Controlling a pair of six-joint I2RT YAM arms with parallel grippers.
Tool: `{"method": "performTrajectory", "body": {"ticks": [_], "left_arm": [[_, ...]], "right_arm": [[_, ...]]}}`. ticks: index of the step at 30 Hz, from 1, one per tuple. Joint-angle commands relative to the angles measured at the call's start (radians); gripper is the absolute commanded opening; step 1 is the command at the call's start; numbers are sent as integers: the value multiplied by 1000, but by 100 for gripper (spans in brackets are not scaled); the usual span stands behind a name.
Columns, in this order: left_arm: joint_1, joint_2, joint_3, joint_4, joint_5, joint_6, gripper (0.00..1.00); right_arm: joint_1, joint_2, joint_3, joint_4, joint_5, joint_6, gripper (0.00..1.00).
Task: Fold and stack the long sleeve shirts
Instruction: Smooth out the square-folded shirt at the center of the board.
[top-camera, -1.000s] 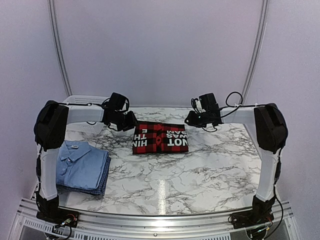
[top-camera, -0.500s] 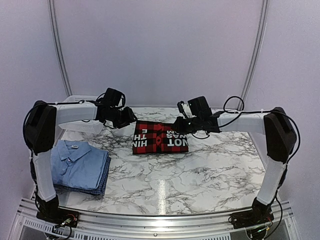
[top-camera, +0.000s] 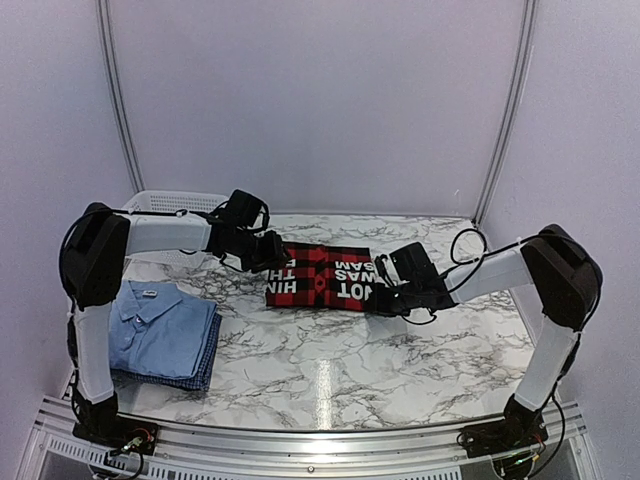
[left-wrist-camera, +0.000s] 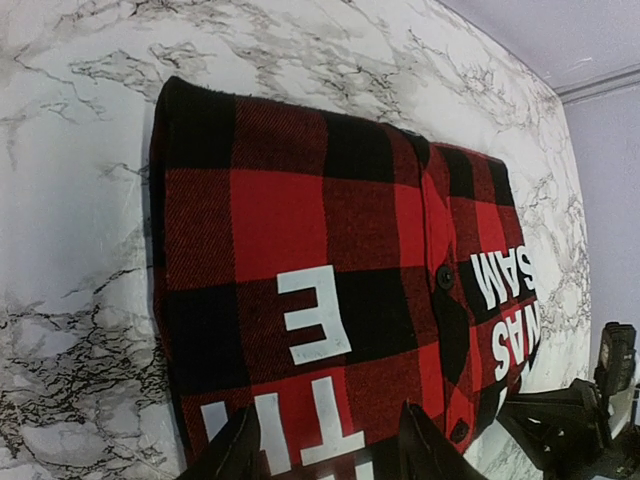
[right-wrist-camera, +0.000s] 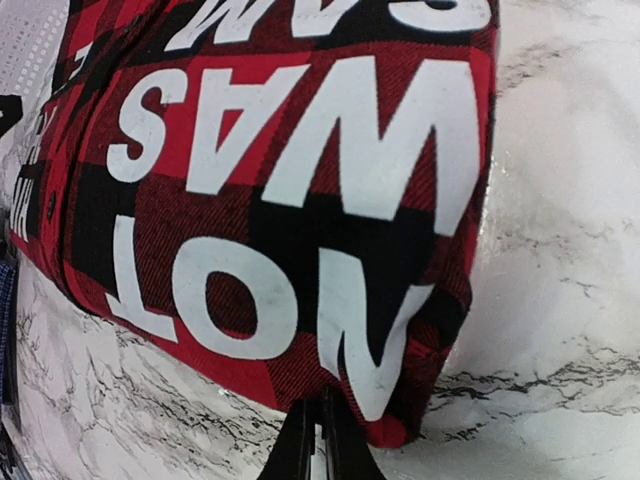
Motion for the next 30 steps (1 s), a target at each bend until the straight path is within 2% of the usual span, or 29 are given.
{"method": "performTrajectory", "body": {"ticks": [1, 8, 16, 22, 27, 30], "left_arm": [[5, 26, -1, -3, 19, -11, 49], [5, -12, -23, -3, 10, -11, 49], [13, -65, -99, -3, -3, -20, 49], [20, -90, -138, -3, 28, -12, 50], [20, -99, -140, 0, 59, -5, 50], [16, -94, -132, 6, 73, -4, 49]], "right_arm": [[-2, -70, 9, -2, 19, 13, 6], [31, -106, 152, -70, -7, -30, 9], [2, 75, 325, -63, -51, -51, 10], [-76, 175, 257, 13, -105, -19, 10], [-105, 148, 124, 60, -109, 8, 10], [-108, 94, 104, 50, -98, 1, 13]]}}
